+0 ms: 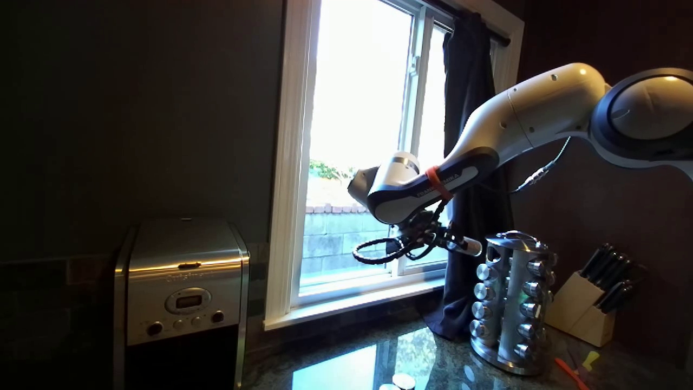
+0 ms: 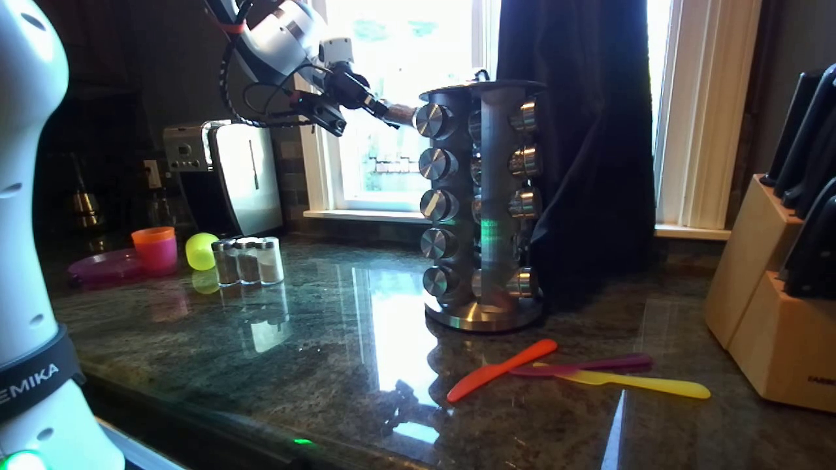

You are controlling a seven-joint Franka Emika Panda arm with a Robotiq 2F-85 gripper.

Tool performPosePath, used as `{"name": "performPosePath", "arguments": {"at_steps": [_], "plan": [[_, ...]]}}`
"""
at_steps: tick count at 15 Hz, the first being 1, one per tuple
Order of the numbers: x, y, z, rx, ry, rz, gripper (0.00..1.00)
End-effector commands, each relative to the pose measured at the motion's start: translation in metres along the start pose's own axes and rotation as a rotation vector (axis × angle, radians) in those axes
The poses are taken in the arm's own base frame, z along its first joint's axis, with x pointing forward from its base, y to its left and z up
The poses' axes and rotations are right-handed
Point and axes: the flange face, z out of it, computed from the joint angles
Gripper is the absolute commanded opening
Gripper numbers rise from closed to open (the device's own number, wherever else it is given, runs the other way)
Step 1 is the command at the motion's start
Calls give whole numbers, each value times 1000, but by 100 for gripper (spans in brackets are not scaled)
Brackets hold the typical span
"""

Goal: Pick up one spice cellar and place it on the spice rack

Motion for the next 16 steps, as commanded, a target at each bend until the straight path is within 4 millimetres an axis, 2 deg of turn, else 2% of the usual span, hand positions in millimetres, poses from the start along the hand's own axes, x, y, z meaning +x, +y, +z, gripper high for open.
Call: {"name": "performPosePath", "arguments": {"at_steps": [1,10,16], "plan": [[-1,-2,11,-1,-37,38,24],[4,-14,43,2,-63,68,24],[18,-15,60,10,-70,111,24]]}}
